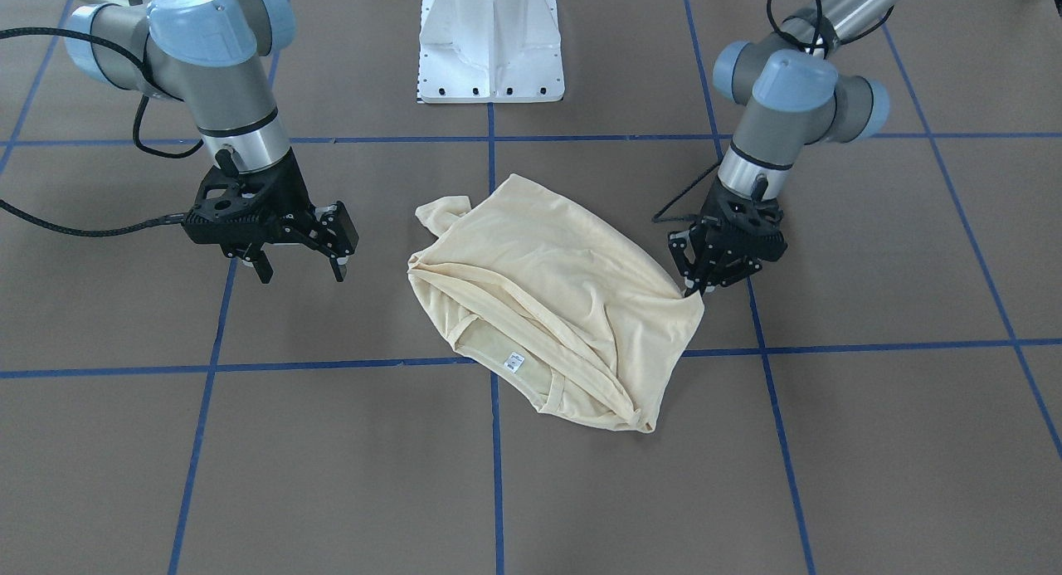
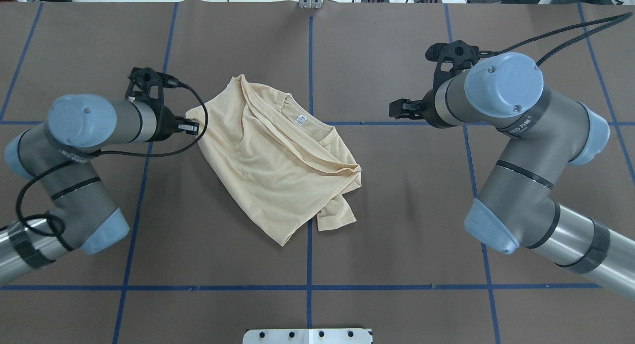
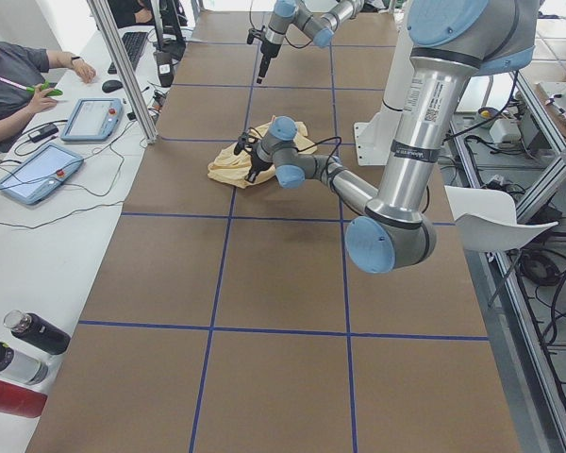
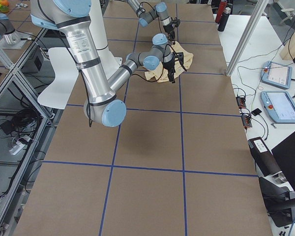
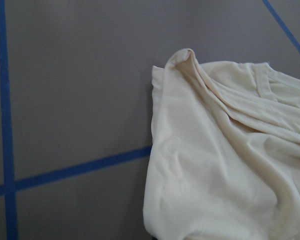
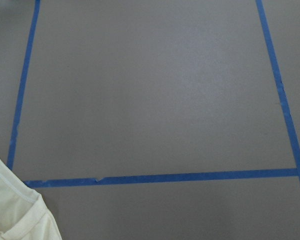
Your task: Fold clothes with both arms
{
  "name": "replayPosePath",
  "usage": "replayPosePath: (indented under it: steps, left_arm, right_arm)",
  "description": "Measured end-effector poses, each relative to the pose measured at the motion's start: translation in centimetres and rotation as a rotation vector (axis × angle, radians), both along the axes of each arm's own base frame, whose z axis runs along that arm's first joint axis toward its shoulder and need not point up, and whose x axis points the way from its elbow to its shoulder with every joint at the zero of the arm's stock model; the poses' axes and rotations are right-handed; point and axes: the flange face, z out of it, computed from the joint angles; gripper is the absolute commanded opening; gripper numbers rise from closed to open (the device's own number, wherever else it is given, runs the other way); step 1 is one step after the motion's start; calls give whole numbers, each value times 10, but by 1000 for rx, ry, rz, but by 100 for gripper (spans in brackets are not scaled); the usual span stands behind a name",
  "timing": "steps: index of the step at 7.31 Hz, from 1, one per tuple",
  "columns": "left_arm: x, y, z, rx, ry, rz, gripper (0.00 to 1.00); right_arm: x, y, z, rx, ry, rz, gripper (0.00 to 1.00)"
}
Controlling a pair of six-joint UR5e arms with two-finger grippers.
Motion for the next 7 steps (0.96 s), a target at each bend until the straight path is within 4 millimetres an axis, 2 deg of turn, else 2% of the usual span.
replayPosePath:
  steps: [2, 3, 4, 5, 6, 7]
  left_arm:
    - [9, -93, -10, 47, -79, -35, 0]
    - [18, -132, -15, 67, -99, -43, 0]
    - [29, -162, -28, 84, -102, -38, 97]
    - [33, -174, -36, 95, -96, -26, 100]
    - [29, -178, -35, 110, -92, -17, 100]
    - [17, -179, -33, 132, -86, -2, 100]
  right_arm:
    - [0, 1, -1, 1, -1, 0, 100]
    - [0, 1, -1, 2, -2, 0, 100]
    - [-1, 2, -2, 2, -2, -1, 100]
    - [-3, 3, -3, 3, -4, -4, 100]
    - [-9, 6, -4, 5, -3, -9, 100]
    - [-24, 10, -8, 5, -4, -8, 100]
